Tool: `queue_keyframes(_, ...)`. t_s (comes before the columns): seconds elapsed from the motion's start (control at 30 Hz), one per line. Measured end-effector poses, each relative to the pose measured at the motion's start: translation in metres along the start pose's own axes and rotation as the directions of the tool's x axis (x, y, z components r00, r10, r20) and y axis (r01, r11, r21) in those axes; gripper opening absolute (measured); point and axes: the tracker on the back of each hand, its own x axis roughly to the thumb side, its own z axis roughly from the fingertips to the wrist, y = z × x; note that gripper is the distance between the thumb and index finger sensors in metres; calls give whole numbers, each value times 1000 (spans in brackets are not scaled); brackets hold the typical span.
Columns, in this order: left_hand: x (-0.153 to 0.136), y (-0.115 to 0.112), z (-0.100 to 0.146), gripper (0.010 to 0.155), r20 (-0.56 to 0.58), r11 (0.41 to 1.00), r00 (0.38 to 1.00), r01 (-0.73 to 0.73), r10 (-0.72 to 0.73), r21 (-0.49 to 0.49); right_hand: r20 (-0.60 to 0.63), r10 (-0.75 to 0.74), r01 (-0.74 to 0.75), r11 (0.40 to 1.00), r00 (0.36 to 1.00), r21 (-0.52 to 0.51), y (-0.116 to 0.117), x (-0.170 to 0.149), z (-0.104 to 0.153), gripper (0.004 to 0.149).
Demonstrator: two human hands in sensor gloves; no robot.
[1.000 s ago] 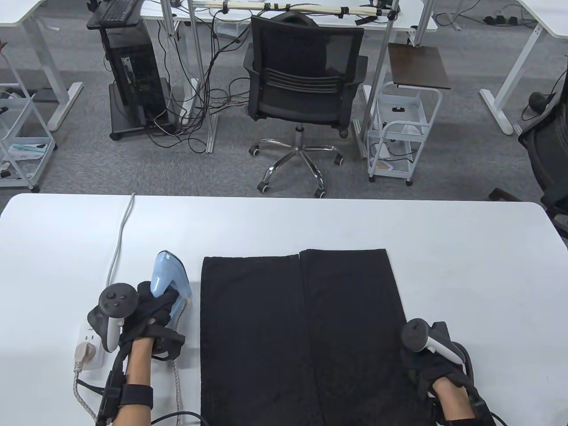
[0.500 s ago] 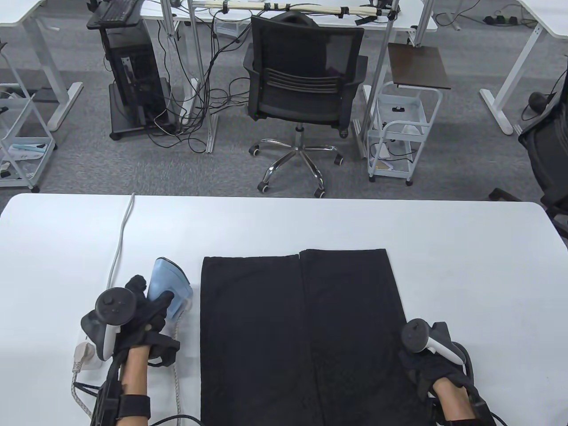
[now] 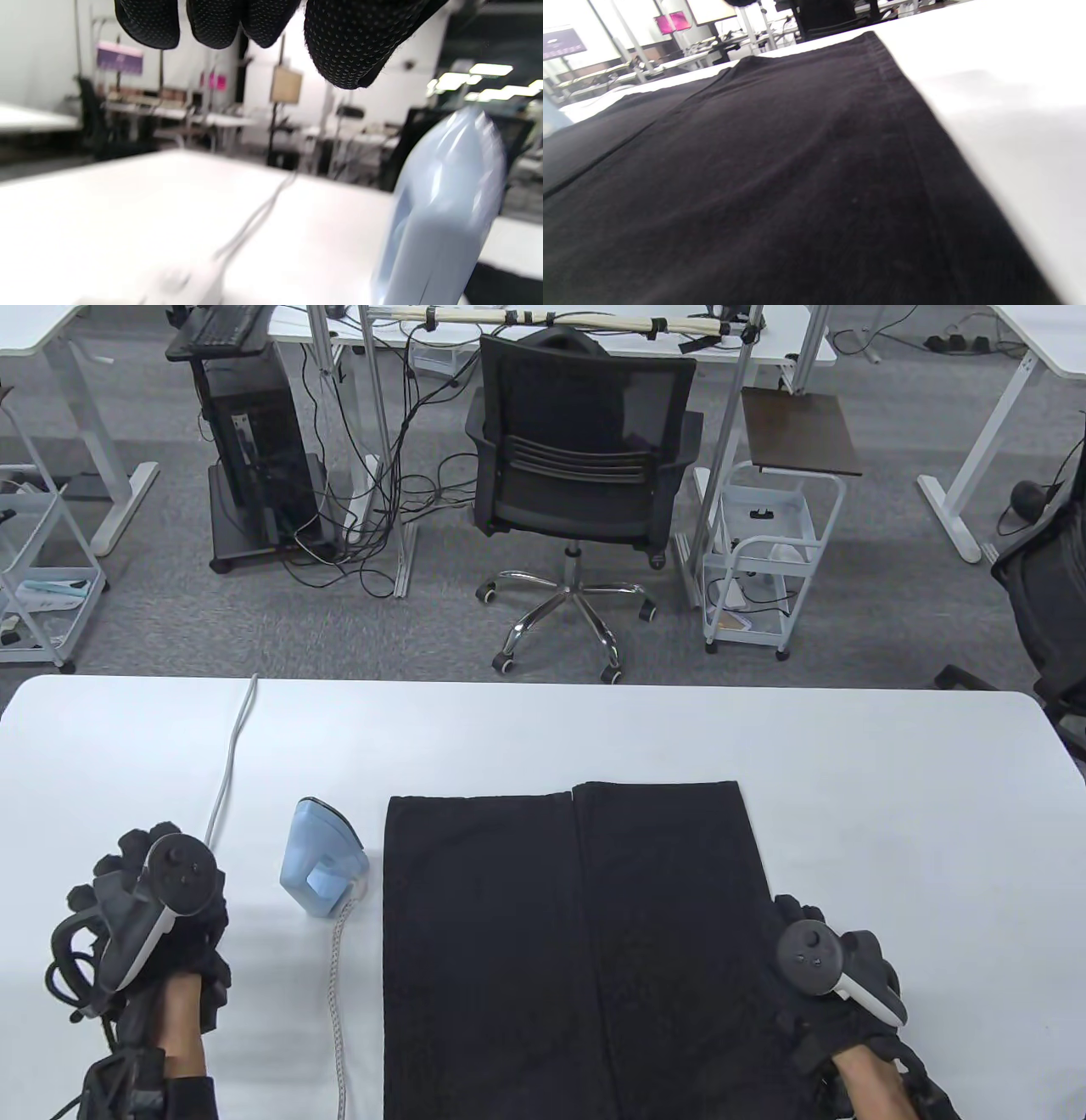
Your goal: Iron trousers with electric iron on table
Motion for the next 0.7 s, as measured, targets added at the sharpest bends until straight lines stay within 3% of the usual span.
queue_keyframes(0.07,-10,-20,-8,79,-49,994,999,-21,16,-107,14,6,-7,999,1000,34,4,3,-1,70)
queue_keyframes(0.2,-24,-58,-19,84,-109,961,990,55,-87,-272,24,9,-12,995,1000,101,12,5,-5,70)
queue_keyframes(0.5,-26,-101,-29,83,-113,923,983,96,-147,-372,29,5,-9,989,1000,147,17,7,-6,71)
queue_keyframes(0.7,-31,-105,-31,82,-132,933,987,39,-91,-357,20,-7,4,986,1000,166,18,5,-7,72)
